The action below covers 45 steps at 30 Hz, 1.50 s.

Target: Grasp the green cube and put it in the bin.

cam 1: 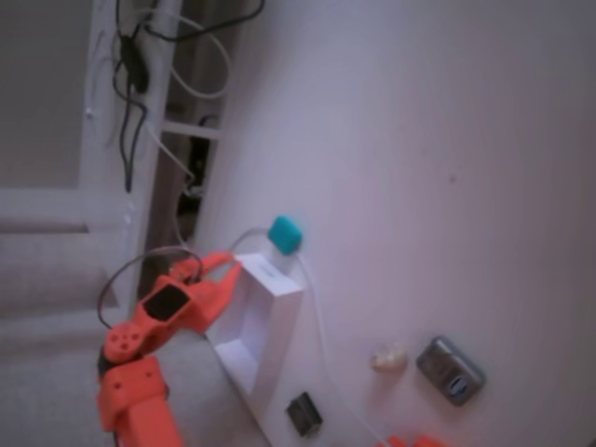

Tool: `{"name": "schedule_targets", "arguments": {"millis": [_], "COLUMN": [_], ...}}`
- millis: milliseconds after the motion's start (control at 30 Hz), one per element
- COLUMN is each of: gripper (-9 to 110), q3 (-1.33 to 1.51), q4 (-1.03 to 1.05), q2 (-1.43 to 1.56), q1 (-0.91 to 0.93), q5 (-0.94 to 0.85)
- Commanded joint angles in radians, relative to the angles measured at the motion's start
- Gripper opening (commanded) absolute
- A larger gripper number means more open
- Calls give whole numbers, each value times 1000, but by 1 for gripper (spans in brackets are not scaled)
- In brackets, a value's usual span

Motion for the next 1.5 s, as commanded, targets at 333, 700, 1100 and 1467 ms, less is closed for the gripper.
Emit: {"name": "schedule_targets", "arguments": {"millis": [333,700,1100,1467], "gripper": [33,46,42,40], "q3": [-20,-48,-150,-187], "q4": [-46,-29,-18,163], "q2": [-184,-267,-425,-523], "q1": [117,100,77,63], "q5": [-190,-275,-373,-393]}}
